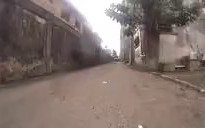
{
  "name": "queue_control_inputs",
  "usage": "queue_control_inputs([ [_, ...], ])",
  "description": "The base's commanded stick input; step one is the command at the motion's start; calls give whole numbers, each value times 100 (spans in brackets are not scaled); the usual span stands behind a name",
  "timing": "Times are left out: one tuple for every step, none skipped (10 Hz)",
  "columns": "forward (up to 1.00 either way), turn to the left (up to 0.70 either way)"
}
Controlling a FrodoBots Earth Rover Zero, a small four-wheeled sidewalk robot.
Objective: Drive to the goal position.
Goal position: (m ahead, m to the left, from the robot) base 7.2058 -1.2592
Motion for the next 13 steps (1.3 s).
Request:
queue_control_inputs([
  [70,0],
  [70,0],
  [70,0],
  [70,0],
  [70,0],
  [70,0],
  [70,0],
  [70,0],
  [70,0],
  [70,0],
  [70,0],
  [70,0],
  [70,0],
])
